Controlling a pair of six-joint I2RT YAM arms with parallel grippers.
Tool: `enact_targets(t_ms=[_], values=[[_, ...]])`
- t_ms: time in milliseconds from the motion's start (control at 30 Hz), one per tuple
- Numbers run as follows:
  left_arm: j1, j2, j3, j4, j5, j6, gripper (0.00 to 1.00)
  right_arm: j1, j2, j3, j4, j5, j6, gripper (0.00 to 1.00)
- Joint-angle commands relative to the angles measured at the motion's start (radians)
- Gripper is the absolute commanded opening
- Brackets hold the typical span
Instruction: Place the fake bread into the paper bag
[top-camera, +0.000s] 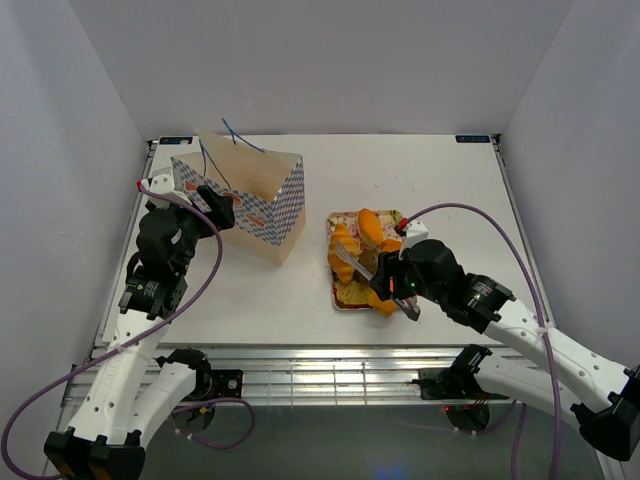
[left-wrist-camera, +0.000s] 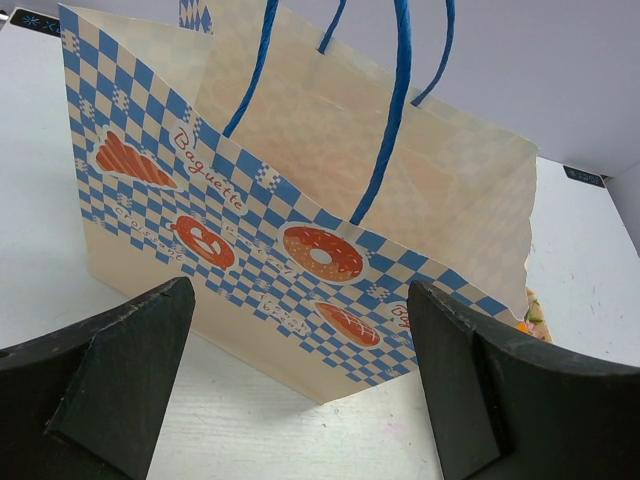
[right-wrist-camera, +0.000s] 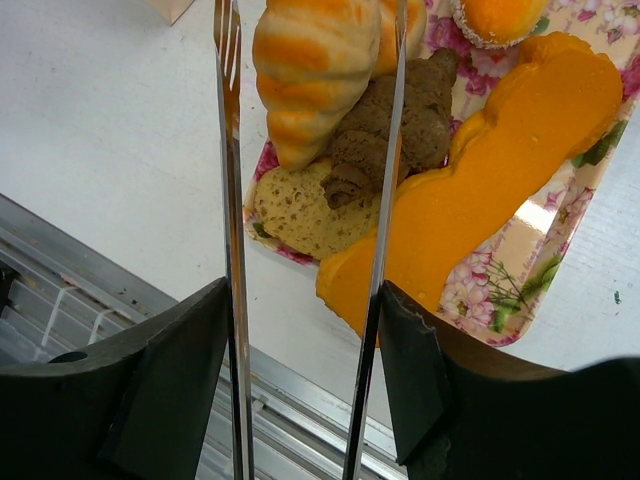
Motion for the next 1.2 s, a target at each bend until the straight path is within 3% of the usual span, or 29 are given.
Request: enact_targets(t_ms=[0,700,1033,1167], values=[[-0.005,-0.007,0.003,-0.001,0.01,-0.005,0.98,0.001,0.005,-0.009,0.066,-0.011,0.009,0.64],[-0.003,-0.01,0.002,-0.001,0.021,-0.008,0.98,0.0,0.091,-0.036,0.135,-0.045,0.023,0.66],[-0.005,-0.01,0.0,0.001,0.02,-0.01,0.98,0.0,0.073,0.019,0.103,-0.024,0.025,0.48],[-0.005,-0.011,0.0,0.001,0.02,-0.01,0.98,0.0,0.03,0.066,0.068,0.006,0.026,0.47]])
